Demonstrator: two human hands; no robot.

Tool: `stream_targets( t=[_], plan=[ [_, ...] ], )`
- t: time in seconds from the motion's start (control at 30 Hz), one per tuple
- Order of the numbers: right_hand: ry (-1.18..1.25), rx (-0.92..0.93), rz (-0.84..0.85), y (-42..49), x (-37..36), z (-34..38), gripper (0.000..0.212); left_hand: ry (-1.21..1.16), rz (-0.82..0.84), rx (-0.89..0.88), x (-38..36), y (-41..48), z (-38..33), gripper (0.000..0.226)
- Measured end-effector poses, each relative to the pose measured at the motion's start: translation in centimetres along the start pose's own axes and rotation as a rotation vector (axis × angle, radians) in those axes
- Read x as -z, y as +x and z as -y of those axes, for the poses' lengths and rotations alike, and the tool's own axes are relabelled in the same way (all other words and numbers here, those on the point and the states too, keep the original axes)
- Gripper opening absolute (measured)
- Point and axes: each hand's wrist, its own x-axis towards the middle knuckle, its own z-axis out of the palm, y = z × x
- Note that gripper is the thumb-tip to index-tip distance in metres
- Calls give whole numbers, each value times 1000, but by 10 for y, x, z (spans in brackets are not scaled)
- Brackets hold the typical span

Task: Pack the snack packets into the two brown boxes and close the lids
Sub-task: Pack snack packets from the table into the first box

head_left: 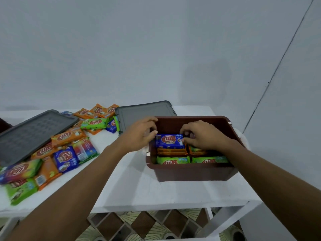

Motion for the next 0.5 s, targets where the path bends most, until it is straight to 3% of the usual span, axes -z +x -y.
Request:
stream_targets(
  t=[0.13,0.23,0.37,0.5],
  plan=[
    [92,41,-201,26,-5,50,4,72,37,26,19,-41,35,30],
    [187,59,-289,52,-8,94,7,144,78,120,38,-79,74,29],
    [184,153,-180,93,-24,165,5,226,104,256,70,-140,131,30],
    [60,143,104,124,-72,225,27,351,116,362,90,-187,170,45]
  ],
)
